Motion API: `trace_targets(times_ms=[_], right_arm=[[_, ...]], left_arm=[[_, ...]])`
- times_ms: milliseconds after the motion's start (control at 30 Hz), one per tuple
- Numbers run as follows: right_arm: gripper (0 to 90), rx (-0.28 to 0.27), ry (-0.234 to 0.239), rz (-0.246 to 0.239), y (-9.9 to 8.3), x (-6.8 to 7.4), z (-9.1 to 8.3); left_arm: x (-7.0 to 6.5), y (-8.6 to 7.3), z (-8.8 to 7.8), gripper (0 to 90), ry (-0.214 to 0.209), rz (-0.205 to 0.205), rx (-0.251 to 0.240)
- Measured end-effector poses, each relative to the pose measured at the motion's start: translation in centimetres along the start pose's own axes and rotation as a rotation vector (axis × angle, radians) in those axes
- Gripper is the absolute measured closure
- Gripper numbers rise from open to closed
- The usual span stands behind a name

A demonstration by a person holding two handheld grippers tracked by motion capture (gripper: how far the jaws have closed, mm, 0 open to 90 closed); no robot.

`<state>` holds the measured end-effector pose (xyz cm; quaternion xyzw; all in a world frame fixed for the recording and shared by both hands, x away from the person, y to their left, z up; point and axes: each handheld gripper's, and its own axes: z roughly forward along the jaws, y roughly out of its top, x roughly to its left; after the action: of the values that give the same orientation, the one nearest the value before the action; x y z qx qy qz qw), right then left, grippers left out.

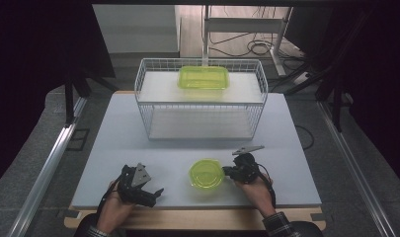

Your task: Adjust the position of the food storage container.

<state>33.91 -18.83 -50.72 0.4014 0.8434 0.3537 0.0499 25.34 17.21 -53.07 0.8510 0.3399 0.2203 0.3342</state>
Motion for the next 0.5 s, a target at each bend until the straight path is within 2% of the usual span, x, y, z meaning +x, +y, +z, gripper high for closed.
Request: trace_targets(times_ms=[67,267,367,500], right_arm=[[84.3,-0.016,-0.007,-0.003,-0.2,-0.3,-0.6],[72.0,-0.062,-0.055,-0.074,-0.8,-0.3,-2.3],[60.7,-0.079,-0.081,-0.101,-1.1,-0.3,-3.1],[42.4,-0.1,-0.094,-0.116,-1.4,-0.5,-3.5]], left_arm=[[0.0,0.0,0.0,0.8,0.002,-0.001,0.0],[0.0,0.0,0.0,0.9,0.005,-0.002,-0.001],[0.0,0.0,0.0,0.9,0.003,-0.009,-0.008],[0.1,0.0,-0.1,0.9,-0.001,-0.02,-0.008]])
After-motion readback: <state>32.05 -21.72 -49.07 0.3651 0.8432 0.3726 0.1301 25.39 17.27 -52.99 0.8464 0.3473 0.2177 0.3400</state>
